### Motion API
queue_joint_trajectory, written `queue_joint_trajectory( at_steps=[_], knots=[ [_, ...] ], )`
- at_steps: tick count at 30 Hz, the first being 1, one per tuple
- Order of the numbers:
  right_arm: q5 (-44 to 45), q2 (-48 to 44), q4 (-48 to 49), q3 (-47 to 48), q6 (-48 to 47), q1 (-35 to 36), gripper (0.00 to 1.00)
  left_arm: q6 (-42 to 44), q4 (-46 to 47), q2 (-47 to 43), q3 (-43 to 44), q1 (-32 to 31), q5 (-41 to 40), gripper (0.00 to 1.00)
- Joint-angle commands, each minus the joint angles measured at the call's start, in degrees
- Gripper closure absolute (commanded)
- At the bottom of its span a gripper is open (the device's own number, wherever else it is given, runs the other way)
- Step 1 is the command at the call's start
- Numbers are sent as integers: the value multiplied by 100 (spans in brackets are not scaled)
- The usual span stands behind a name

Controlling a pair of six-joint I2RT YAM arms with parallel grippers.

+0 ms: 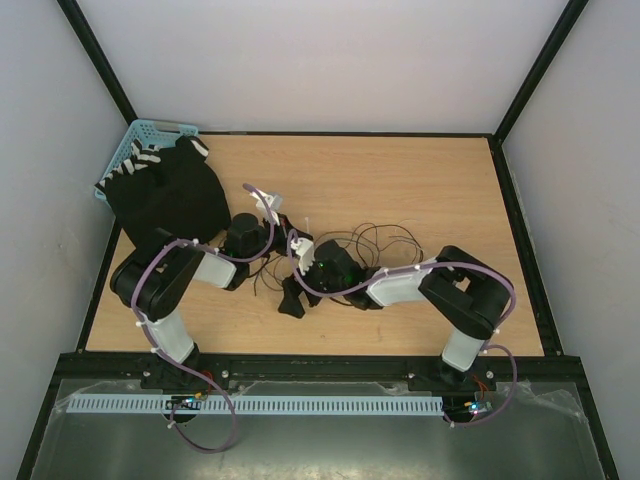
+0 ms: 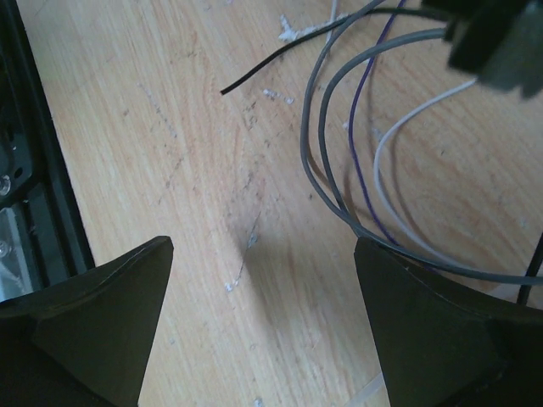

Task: Zip-tie the wires
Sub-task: Adjust the cable at the center of the board.

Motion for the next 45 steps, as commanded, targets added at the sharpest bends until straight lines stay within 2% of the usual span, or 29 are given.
queue_joint_trajectory(
  at_steps=[1,6,10,17,20,23,26,29,32,37,45],
  knots=[
    [248,267,485,178,-261,32,1,-77,65,-199,-55,47,218,100],
    [130,401,878,357,-309,36,1,-199,56,-131,-7,54,397,100],
    [-217,-84,854,135,-466,32,1,-271,48,-76,61,78,566,100],
    [-739,-946,-289,-42,-1160,34,1,-251,-189,27,266,165,1053,100],
    [-361,-1440,-460,-326,-1390,32,1,-217,-363,57,384,199,1280,100],
    [421,-2089,-257,-810,-1705,36,1,-160,-454,80,456,226,1422,100],
    [1168,-2624,305,-1473,-2329,34,1,-158,-480,127,505,257,1543,100],
    [1542,-2930,1121,-2050,-3167,31,1,-168,-480,193,559,291,1677,100],
    [1809,-2973,1675,-2321,-4004,33,1,-200,-480,267,609,331,1754,100],
    [2282,-2642,1716,-2253,-5163,35,1,-231,-480,416,725,352,1881,100],
    [2000,-2067,1779,-2233,-5925,36,1,-252,-480,498,774,409,2012,100]
  ],
)
